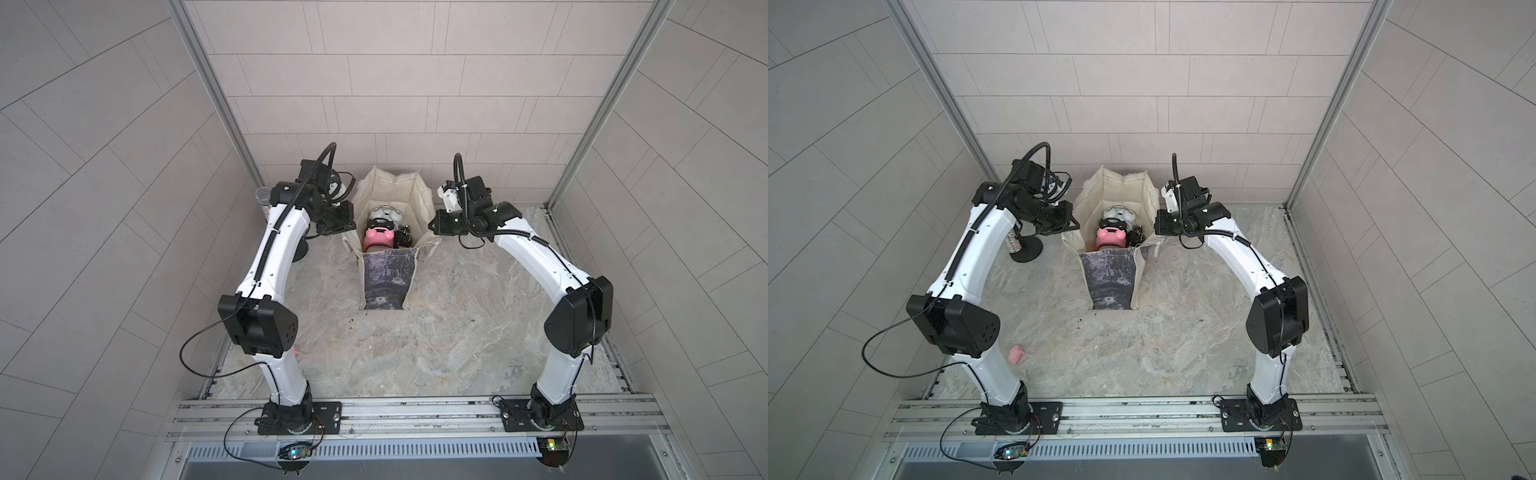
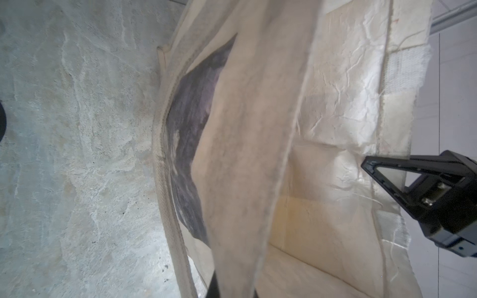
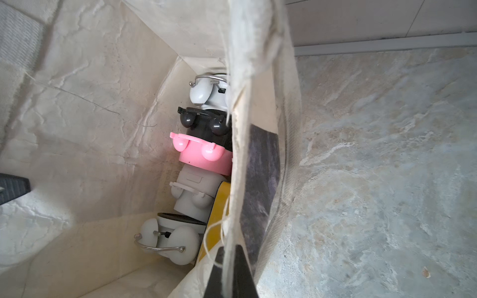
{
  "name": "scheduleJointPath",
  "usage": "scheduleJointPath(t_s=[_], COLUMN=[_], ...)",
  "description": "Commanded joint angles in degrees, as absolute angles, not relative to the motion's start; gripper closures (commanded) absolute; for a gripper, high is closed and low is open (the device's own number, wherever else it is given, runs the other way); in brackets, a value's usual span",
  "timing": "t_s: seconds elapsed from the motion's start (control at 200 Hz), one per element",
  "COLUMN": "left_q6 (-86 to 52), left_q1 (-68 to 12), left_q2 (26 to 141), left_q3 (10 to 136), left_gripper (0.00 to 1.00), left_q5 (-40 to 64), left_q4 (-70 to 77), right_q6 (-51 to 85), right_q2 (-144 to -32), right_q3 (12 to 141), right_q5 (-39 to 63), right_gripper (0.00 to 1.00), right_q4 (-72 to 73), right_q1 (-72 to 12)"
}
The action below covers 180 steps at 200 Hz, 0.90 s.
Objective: Take the alarm clock out of the canvas bag
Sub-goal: Pick up the canvas bag from the center of the board.
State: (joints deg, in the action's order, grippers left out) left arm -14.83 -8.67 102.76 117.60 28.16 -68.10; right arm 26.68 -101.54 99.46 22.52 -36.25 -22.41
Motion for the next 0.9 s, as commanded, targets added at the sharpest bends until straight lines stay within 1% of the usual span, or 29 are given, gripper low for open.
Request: scheduleJointPath(t_s=[0.0, 0.035, 0.07, 0.215, 0.28, 0.35, 0.46, 0.601, 0.701, 0.801, 0.896], left_q6=[-11.35, -10.58, -9.58, -5.63, -3.74, -2.04, -0.38, 1.81, 2.35, 0.98, 0.70], left_q1=[-10.71, -11.51, -12.20, -14.81, -15.87, -17.18, -19.40, -21.07, -21.26, -21.25, -21.14], left_q2=[99.65, 99.83, 100.01, 99.26, 98.06, 96.85, 94.97, 90.87, 87.51, 85.12, 84.27], left_q3=[125.59, 127.10, 128.69, 131.18, 130.17, 128.73, 126.03, 119.72, 115.11, 111.81, 110.49], left_gripper=[1.00, 1.00, 1.00, 1.00, 1.00, 1.00, 1.00, 1.00, 1.00, 1.00, 1.00], left_q5=[31.04, 30.57, 29.83, 27.82, 27.66, 27.23, 27.03, 29.09, 31.58, 30.49, 29.78], left_q4=[-69.60, -70.78, -71.96, -74.27, -74.30, -74.22, -73.73, -70.59, -67.71, -64.83, -64.32], right_q6=[26.29, 26.40, 26.41, 25.13, 23.63, 21.68, 18.23, 16.74, 13.50, 7.65, 3.80], right_q2=[-93.04, -90.74, -88.33, -78.23, -73.87, -69.63, -64.73, -61.75, -61.49, -62.19, -64.22], right_q3=[94.79, 92.46, 90.01, 81.46, 79.28, 78.02, 76.79, 72.77, 70.25, 67.28, 64.68], right_q5=[22.58, 22.07, 22.01, 20.32, 19.01, 16.65, 16.25, 21.80, 19.16, 14.26, 9.17], right_gripper=[0.99, 0.97, 0.94, 0.66, 0.56, 0.49, 0.49, 0.49, 0.49, 0.50, 0.51], right_q4=[-36.57, -36.67, -36.48, -38.09, -39.77, -41.83, -43.02, -37.56, -33.82, -31.02, -29.24], right_q1=[-22.66, -22.68, -22.68, -22.59, -22.44, -22.08, -21.97, -23.91, -30.60, -38.21, -42.25])
